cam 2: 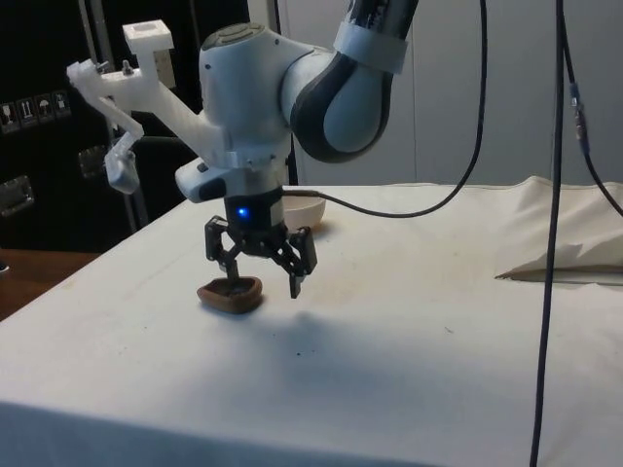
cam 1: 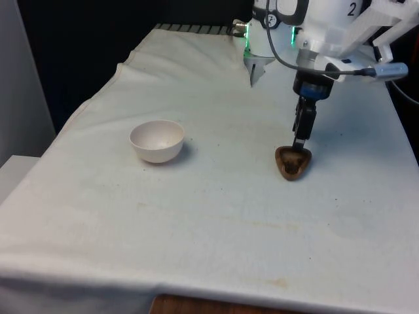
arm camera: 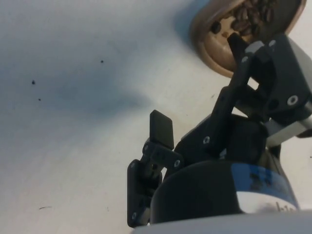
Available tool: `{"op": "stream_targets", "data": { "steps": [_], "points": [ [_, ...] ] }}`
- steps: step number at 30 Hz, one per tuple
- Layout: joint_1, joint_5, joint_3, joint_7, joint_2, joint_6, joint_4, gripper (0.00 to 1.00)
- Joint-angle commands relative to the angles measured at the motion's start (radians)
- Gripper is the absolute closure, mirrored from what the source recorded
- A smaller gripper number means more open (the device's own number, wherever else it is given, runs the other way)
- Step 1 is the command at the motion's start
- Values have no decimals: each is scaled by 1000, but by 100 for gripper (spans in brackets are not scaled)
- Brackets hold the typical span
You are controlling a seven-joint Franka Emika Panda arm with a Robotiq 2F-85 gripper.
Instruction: Pour the coffee beans from the cup into the bowl.
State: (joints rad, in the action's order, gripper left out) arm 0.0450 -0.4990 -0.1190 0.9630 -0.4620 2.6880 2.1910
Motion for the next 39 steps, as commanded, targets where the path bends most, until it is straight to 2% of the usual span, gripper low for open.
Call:
{"op": "stream_targets", "data": {
  "steps": [1,2,3,4,10,11,12,20,21,22,25,29,30,31,33,34,39],
  "points": [
    [9,-20,15,-15,4,9,0,0],
    [8,-20,16,-15,4,8,0,0],
    [0,-1,1,0,0,0,0,0],
    [8,-21,18,-15,4,7,0,0],
    [10,-23,23,-17,-1,10,-2,0],
    [-1,-3,9,0,0,0,0,0],
    [10,-24,24,-17,-2,11,-2,0],
    [10,-22,26,-18,-13,15,-5,0],
    [-1,-3,11,0,-14,4,-3,0],
    [9,-22,25,-17,-13,15,-5,0],
    [9,-20,25,-17,-12,14,-5,2],
    [8,-20,24,-18,-11,14,-5,32],
    [-1,-3,11,-3,-14,4,-5,37],
    [8,-19,24,-18,-10,13,-5,37],
    [8,-19,24,-18,-10,13,-5,48],
    [8,-19,24,-18,-10,13,-5,59],
    [8,-19,23,-19,-10,13,-5,86]
  ]
}}
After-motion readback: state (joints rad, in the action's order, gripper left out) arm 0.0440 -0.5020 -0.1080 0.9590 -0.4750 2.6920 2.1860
